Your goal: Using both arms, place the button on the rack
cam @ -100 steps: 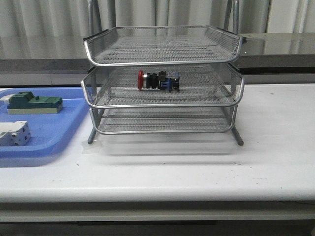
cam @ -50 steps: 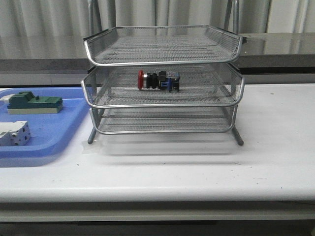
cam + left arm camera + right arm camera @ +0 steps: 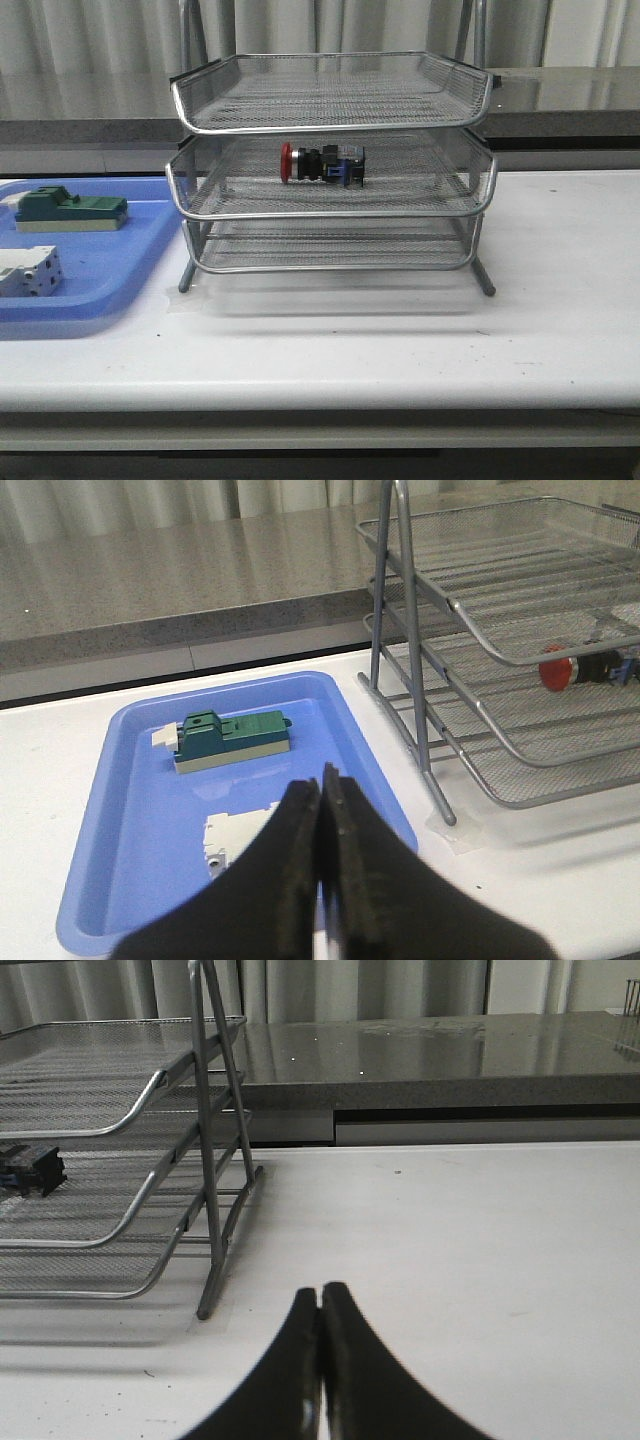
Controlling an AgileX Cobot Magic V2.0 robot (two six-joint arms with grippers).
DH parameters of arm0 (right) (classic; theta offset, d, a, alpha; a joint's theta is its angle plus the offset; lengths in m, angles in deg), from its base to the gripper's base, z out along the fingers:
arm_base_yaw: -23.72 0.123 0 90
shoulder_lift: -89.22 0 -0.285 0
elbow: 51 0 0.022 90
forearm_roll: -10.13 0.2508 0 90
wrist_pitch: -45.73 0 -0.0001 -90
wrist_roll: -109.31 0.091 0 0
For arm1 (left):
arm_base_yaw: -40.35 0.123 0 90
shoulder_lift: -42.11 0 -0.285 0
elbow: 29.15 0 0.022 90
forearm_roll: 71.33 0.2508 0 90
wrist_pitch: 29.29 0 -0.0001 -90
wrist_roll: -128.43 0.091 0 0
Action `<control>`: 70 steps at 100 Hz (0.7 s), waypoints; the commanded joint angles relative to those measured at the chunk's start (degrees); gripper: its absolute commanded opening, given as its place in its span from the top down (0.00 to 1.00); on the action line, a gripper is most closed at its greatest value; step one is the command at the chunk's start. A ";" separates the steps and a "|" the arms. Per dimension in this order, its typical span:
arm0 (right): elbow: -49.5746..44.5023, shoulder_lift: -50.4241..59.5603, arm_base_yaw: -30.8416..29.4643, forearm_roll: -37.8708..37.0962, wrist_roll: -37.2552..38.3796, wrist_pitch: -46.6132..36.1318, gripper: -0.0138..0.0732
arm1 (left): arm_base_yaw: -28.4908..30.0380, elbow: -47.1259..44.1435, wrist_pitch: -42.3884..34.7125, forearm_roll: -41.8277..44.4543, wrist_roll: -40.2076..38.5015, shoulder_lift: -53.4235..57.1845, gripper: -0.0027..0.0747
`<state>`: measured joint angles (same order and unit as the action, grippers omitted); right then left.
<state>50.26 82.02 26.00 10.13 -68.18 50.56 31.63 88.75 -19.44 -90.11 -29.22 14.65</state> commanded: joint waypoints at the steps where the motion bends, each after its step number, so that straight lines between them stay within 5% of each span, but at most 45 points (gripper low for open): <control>1: 0.76 1.27 -0.38 0.00 -0.55 -5.13 0.91 | 0.23 1.59 -4.52 -0.83 -0.37 -0.50 0.99; 70: 0.76 1.27 -0.38 0.00 -0.55 -5.13 0.91 | 0.23 1.59 -4.52 1.20 -1.86 -0.39 0.99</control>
<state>50.26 82.02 26.00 10.13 -68.23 50.56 31.63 88.75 -19.44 -89.43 -29.49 14.65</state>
